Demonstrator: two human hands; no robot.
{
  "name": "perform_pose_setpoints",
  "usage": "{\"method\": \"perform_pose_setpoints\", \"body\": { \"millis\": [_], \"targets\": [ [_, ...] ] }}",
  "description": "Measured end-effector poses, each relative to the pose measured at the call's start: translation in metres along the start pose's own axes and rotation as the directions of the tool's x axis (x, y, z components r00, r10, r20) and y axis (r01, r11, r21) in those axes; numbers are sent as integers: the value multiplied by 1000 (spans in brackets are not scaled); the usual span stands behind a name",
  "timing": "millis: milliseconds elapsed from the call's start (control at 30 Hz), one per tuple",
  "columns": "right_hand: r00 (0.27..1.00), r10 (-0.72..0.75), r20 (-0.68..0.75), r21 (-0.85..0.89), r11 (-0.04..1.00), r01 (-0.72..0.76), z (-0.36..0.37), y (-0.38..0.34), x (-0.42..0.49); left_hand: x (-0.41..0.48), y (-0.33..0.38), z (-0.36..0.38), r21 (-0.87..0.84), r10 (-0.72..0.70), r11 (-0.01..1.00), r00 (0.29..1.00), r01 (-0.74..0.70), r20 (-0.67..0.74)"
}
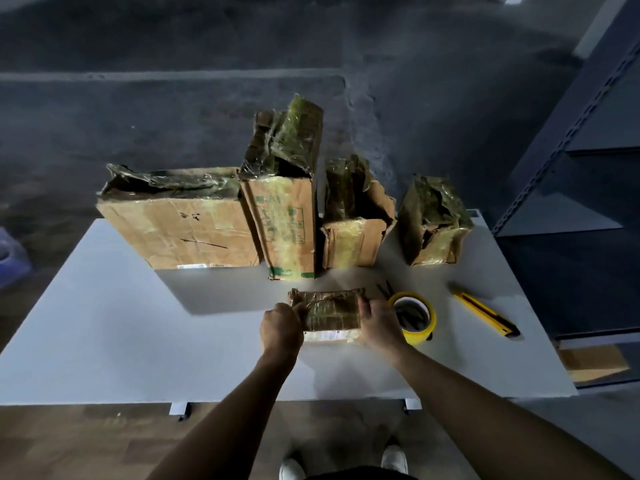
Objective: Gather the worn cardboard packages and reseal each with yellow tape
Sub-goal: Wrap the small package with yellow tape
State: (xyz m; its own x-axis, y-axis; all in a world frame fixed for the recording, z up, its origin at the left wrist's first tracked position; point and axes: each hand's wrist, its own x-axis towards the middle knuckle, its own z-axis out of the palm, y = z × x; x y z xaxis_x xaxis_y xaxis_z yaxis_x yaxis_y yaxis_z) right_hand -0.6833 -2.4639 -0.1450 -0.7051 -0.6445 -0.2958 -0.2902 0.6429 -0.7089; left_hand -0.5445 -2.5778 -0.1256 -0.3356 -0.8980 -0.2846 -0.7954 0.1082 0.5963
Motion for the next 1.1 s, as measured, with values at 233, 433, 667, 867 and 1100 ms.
{"method": "perform_pose_setpoints", "body": {
  "millis": [233, 433, 667, 867, 1100],
  "targets": [
    [1000, 8, 28, 53, 999, -10, 35, -57, 2, 26, -48, -42, -78, 30, 996, 998, -34, -56],
    [992, -46, 114, 56, 998, 40, 60, -109, 2, 43, -85, -91, -231, 15, 973, 998, -29, -58],
    [956, -157, 249, 101, 986, 136, 95, -149, 4, 58, -113, -125, -261, -100, 963, 989, 69, -106],
    [924, -232, 305, 173, 967, 185, 128, -184, 33, 77, -129, -161, -265, -134, 959, 984, 100, -115],
    [883, -214, 417, 173, 973, 154, 177, -222, 54, 100, -165, -205, -221, -108, 970, 994, 101, -19]
  ]
}}
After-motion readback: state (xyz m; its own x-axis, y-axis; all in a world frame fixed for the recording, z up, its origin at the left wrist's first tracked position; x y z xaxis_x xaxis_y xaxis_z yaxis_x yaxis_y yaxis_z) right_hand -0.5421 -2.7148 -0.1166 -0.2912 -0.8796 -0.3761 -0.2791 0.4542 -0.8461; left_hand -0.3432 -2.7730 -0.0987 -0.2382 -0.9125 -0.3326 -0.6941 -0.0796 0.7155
